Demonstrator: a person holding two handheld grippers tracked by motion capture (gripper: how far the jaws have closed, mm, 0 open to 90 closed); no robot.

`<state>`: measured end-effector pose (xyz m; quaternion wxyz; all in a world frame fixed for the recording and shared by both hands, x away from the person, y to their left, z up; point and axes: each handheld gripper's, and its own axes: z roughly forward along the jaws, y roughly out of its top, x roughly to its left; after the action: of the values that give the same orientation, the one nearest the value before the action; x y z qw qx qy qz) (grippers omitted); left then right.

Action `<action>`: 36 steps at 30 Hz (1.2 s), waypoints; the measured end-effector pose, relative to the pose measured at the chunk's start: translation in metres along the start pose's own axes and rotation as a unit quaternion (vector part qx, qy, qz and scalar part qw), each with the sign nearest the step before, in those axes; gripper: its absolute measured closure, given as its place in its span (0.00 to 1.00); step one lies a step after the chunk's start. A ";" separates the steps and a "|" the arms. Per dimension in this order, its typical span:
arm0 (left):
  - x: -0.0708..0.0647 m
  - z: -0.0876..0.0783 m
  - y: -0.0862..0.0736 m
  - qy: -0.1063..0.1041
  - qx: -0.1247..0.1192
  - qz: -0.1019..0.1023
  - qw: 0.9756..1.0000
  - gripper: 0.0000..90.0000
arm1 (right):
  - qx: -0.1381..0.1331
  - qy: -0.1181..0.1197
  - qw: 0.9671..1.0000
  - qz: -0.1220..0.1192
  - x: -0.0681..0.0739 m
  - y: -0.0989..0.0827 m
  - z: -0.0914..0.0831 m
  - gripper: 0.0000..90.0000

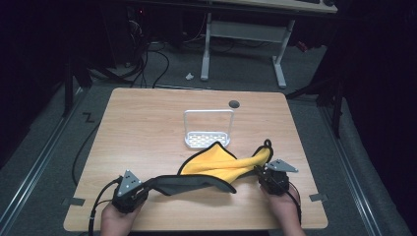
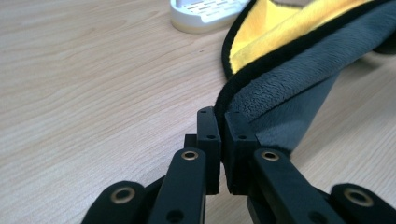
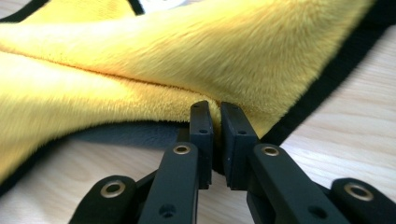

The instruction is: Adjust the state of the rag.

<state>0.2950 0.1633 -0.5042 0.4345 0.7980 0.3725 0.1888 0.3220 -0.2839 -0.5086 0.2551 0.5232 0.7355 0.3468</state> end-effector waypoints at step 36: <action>-0.007 -0.008 -0.025 -0.155 0.068 -0.057 0.984 0.50 | 0.001 0.090 0.994 -0.067 0.066 -0.014 -0.037 0.94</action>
<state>0.2742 0.1709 -0.5208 0.4420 0.8227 0.3574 0.0120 0.2656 -0.2332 -0.4968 0.2103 0.4391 0.7893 0.3741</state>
